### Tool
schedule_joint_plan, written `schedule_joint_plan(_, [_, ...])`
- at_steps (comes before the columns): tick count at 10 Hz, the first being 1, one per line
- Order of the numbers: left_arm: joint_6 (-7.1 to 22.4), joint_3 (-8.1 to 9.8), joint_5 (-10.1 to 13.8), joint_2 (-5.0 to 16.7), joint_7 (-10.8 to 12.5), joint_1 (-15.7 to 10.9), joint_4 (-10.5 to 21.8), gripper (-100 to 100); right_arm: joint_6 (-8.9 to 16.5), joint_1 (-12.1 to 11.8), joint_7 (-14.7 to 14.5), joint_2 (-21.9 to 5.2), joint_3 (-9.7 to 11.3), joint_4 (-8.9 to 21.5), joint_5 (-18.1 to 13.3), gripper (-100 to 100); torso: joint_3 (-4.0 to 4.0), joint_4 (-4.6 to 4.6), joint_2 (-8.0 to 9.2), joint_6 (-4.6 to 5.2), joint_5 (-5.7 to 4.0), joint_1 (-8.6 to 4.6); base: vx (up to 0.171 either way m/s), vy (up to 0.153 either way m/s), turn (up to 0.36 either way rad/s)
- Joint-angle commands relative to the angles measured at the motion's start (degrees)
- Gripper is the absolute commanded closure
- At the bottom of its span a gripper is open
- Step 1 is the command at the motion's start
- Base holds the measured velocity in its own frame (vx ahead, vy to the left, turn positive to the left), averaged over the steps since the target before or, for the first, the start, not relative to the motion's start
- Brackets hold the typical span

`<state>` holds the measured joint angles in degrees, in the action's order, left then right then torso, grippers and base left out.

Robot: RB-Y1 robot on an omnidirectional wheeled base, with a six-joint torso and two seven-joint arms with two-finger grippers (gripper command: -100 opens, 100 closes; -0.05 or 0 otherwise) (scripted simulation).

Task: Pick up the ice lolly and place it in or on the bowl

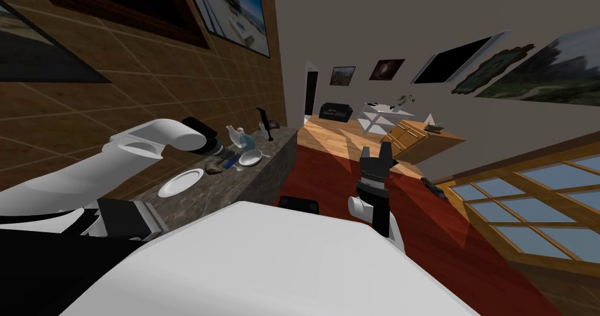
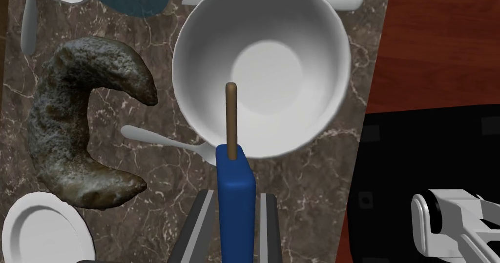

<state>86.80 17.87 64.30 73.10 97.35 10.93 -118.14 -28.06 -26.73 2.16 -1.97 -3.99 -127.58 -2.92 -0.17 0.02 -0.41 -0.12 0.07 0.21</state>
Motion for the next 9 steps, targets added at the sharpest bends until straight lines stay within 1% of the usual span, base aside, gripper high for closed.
schedule_joint_plan(1, [0.9, 0.25, 1.8, -0.5, 0.2, -0.7, 0.0, 100, 0.0, 0.0, 0.0, 0.0, 0.0, 0.0, 0.0, 0, 0.0, 0.0, 0.0, 0.0, 0.0, 0.0, 0.104, 0.069, -0.061])
schedule_joint_plan(3, [1.7, 0.68, 3.7, -1.3, 0.5, -1.2, -0.3, 100, 0.0, 0.0, 0.0, 0.0, 0.0, 0.0, 0.0, 0, 0.01, 0.0, 0.03, 0.02, 0.01, -0.02, 0.114, 0.077, -0.053])
schedule_joint_plan(5, [3.0, 1.26, 6.5, -2.7, 0.7, -1.8, -0.9, 100, 0.0, 0.0, 0.0, 0.0, 0.0, 0.0, 0.0, 0, -0.05, -0.04, -0.07, 0.06, 0.06, 0.15, 0.145, 0.124, -0.063])
schedule_joint_plan(6, [2.7, 1.24, 5.8, -2.2, 0.8, -1.7, -0.9, 100, 0.0, 0.0, 0.0, 0.0, 0.0, 0.0, 0.0, 0, -0.09, -0.07, -0.11, 0.06, 0.1, 0.24, 0.061, 0.06, -0.024])
schedule_joint_plan(7, [2.8, 1.34, 5.9, -2.2, 0.8, -1.8, -0.9, -100, 0.0, 0.0, 0.0, 0.0, 0.0, 0.0, 0.0, 0, 0.02, -0.05, 0.11, 0.02, 0.1, 0.08, 0.012, 0.01, 0.0])
schedule_joint_plan(9, [2.8, 1.34, 5.9, -2.2, 0.8, -1.8, -0.9, -100, 0.0, 0.0, 0.0, 0.0, 0.0, 0.0, 0.0, 0, 0.19, 0.02, 0.39, 0.02, 0.04, -0.14, 0.003, 0.002, 0.0])
